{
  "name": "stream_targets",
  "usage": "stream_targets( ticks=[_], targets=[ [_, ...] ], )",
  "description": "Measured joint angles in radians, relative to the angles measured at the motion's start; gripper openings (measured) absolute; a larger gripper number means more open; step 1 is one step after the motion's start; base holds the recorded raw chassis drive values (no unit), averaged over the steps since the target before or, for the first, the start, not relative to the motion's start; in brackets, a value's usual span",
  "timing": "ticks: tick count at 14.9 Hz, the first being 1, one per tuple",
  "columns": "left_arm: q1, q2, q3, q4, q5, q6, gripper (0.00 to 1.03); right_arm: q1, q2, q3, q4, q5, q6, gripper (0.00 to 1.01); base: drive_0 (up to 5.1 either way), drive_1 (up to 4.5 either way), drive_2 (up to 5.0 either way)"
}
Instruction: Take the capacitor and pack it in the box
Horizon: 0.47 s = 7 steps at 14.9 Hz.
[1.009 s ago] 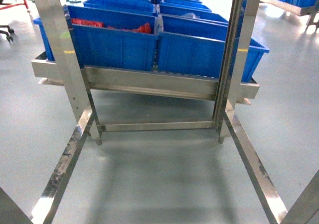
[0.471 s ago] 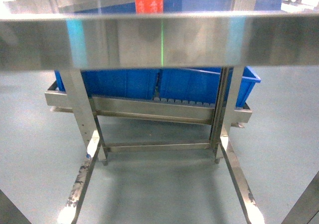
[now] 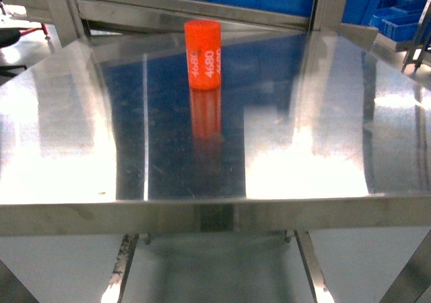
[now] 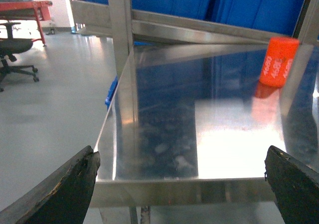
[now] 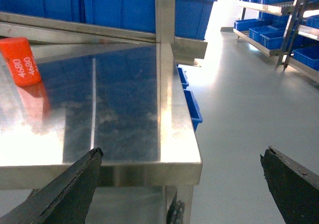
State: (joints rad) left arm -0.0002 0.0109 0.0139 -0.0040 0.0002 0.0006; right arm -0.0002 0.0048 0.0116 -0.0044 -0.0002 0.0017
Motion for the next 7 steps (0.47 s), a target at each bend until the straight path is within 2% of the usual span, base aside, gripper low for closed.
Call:
stream_targets(
  ticks=[7],
  targets=[
    [0.0, 0.0, 0.0, 0.003, -0.001, 0.0, 0.98, 0.0, 0.0, 0.0, 0.005, 0.0, 0.001, 0.98, 0.0, 0.0, 0.0]
  ],
)
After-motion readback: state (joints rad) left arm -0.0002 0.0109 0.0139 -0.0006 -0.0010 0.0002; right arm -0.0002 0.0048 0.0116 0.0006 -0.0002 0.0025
